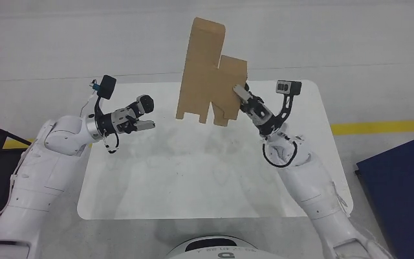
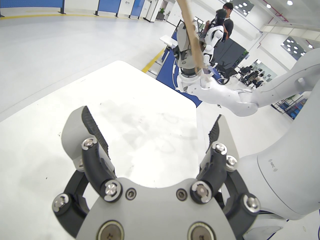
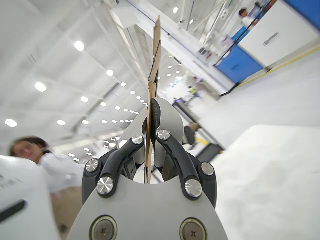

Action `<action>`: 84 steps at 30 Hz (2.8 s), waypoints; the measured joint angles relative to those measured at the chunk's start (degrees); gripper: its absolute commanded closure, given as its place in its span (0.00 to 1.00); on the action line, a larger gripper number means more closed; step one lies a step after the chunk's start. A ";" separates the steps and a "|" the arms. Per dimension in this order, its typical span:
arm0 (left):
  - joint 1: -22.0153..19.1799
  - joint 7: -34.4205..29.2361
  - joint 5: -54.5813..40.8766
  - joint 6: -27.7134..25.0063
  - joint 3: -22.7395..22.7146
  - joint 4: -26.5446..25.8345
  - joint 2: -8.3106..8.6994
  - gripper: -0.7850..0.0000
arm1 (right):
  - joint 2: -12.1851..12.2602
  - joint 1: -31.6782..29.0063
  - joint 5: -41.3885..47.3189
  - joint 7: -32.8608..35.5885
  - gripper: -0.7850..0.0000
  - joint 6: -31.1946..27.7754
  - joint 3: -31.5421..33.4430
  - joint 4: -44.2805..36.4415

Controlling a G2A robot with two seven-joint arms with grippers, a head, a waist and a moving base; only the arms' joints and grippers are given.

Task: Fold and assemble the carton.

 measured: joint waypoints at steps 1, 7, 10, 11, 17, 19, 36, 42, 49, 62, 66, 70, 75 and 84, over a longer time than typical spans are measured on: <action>0.00 0.00 0.00 0.00 0.00 0.00 0.00 0.00 | 0.18 0.29 7.66 4.39 1.00 4.15 0.89 0.79; 0.00 0.00 0.00 0.00 0.00 0.00 0.00 0.00 | -0.30 2.58 48.05 23.52 1.00 32.21 2.72 8.21; 0.00 0.00 0.00 0.00 0.00 0.00 0.00 0.00 | -0.85 3.54 59.13 25.83 1.00 42.34 1.81 11.43; 0.00 0.00 0.00 0.00 0.00 0.00 0.00 0.00 | -1.00 3.81 61.69 25.79 1.00 45.07 1.48 12.26; 0.00 0.00 0.00 0.00 0.00 0.00 0.00 0.00 | -2.31 5.46 78.06 21.95 1.00 62.67 -0.66 18.70; 0.00 0.00 0.00 0.00 0.00 0.00 0.00 0.00 | -2.68 6.18 81.81 20.30 1.00 65.30 -0.89 19.93; 1.21 4.79 -3.21 1.08 1.38 -1.64 -0.76 0.00 | -3.09 5.82 83.45 18.14 1.00 68.92 -1.29 18.91; -2.52 7.32 -10.74 -0.03 8.62 -0.60 -3.32 0.15 | -3.97 5.31 91.23 11.65 1.00 87.80 -6.79 16.60; -9.45 3.43 -10.16 0.00 15.45 0.80 -6.32 0.31 | -5.14 5.78 89.95 9.17 1.00 89.17 -10.24 17.39; -14.40 3.64 -7.87 0.00 19.86 5.81 -10.18 0.52 | -5.77 4.57 91.41 6.60 1.00 93.14 -10.31 17.04; -15.17 4.11 -7.72 0.00 20.61 6.83 -11.08 0.57 | -5.97 4.04 91.77 6.12 1.00 93.75 -10.22 16.89; -15.68 4.13 -7.51 0.00 21.06 7.84 -11.75 1.00 | -6.15 3.73 92.01 5.77 1.00 93.78 -10.28 17.05; -16.13 3.73 -7.33 0.00 21.86 9.35 -12.52 1.00 | -6.30 3.41 92.44 5.69 0.41 93.77 -9.90 17.17; -17.45 3.04 -7.64 0.00 21.63 10.96 -13.46 1.00 | -6.43 3.06 92.11 6.07 0.00 93.03 -8.13 17.35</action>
